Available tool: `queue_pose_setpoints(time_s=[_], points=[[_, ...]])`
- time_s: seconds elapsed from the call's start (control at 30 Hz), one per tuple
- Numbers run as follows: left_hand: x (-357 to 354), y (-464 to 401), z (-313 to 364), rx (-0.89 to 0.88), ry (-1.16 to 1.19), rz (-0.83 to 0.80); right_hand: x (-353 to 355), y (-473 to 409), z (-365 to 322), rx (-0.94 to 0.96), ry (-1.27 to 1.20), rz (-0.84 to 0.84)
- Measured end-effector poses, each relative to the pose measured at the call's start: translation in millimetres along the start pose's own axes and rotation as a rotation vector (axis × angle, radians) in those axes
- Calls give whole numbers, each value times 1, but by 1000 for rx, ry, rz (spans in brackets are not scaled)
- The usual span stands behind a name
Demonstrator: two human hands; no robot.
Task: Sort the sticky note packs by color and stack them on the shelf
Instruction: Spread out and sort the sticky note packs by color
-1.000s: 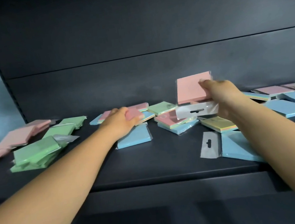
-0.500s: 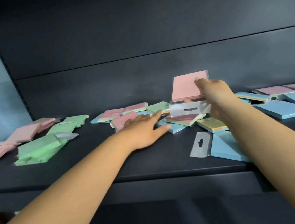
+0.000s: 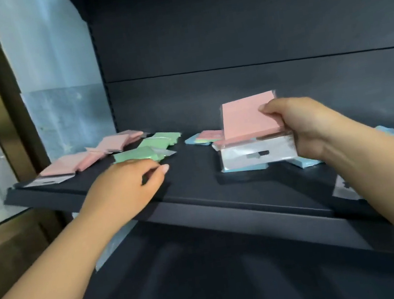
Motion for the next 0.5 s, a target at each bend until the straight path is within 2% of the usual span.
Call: queue_pose_setpoints(time_s=[0.1,0.27,0.37,0.5], points=[[21,12,-41,-74,-31,99,-54,18,4,-28,-33,-90],[41,20,-129,-118,-44,91,-165,35,31,-113,-66,-192],[50,17,-181,-122,-13,114,-235,33,42,-125,-88,-180],[55,9,-243,-67,63,124,-315,18,60,-112,-59,-83]])
Point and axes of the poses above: each hand's wrist, its own y-axis away from the middle knuckle, its own x-axis out of the back of the hand, z = x × y, the point moved 4 cm from there along -y, towards the middle knuckle, and after that the axes turned 15 degrees about z, right-handed, at the moved point
